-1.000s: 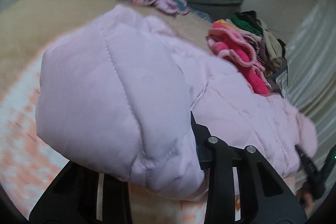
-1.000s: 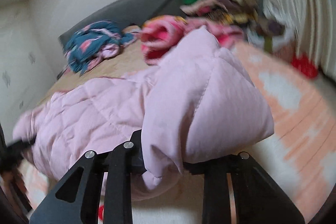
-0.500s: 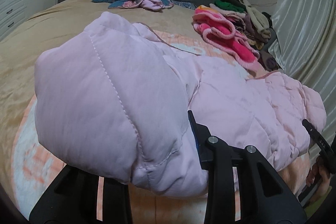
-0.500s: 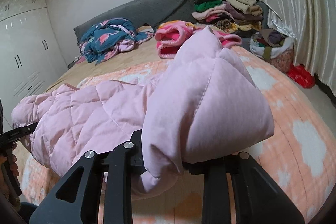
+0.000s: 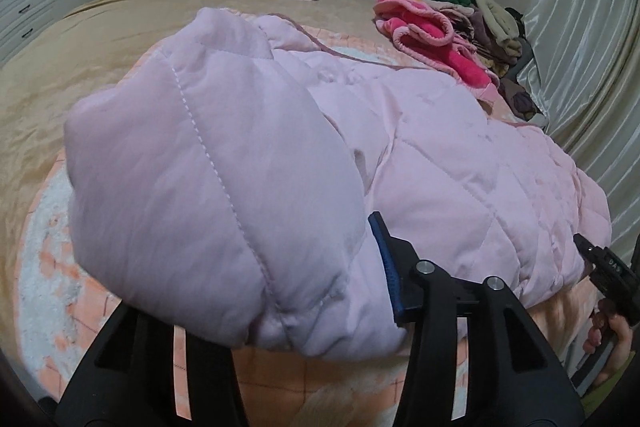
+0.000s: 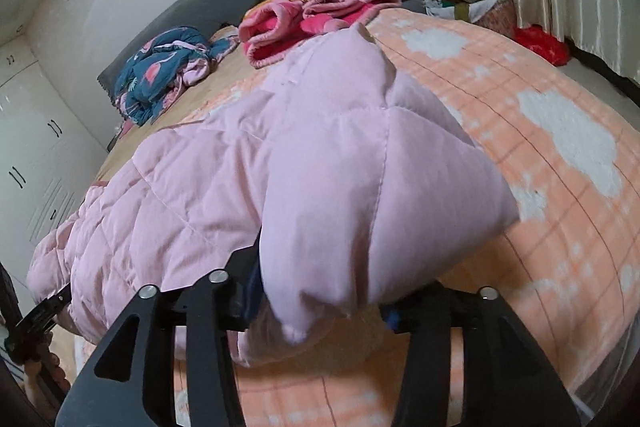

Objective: Fold large clothes
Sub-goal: 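Lay the folded end down and open both tools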

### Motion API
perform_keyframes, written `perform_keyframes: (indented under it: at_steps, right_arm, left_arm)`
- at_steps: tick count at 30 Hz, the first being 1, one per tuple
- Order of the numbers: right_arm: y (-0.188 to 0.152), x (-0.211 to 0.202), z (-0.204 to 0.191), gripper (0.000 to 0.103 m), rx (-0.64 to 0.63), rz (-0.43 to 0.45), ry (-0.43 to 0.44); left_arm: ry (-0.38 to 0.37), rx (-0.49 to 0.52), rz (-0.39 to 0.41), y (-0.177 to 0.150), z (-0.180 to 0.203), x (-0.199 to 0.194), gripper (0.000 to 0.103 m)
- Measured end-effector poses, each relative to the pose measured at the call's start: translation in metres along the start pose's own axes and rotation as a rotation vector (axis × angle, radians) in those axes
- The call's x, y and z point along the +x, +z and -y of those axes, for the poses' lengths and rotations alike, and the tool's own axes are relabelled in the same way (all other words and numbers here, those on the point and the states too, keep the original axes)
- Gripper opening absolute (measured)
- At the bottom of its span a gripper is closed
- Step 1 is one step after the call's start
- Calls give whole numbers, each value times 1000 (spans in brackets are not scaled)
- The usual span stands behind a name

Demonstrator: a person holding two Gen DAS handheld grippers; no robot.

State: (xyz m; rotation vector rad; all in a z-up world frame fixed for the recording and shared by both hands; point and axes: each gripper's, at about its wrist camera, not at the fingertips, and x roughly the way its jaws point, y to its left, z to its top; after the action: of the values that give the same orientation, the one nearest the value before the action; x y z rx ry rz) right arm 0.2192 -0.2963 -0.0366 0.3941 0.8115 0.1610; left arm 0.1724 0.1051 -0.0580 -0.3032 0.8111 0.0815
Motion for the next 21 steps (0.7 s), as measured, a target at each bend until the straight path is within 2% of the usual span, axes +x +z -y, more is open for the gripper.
perform_keyframes:
  at_steps: [4, 8, 9, 12, 16, 18, 21]
  right_arm:
    - [-3, -13, 0, 58, -22, -7, -14]
    - [-11, -31, -3, 78, -54, -5, -35]
    - [-12, -38, -5, 84, -74, 11, -54]
    - [-17, -62, -11, 92, -135, 77, -83]
    - [-17, -86, -16, 95, -162, 107, -76]
    - [-17, -103, -22, 99, -191, 132, -73]
    - [-16, -124, -31, 99, -227, 162, -71]
  left_arm:
    - [27, 8, -21, -2, -1, -3, 52]
    - [47, 29, -40, -5, 3, -13, 66]
    - [52, 44, -46, -6, 5, -17, 68]
    - [61, 67, -55, -11, 8, -26, 77]
    - [55, 54, -39, -17, 10, -45, 93]
    - [65, 72, -4, -16, 15, -59, 94]
    - [58, 89, 27, -15, 21, -80, 94]
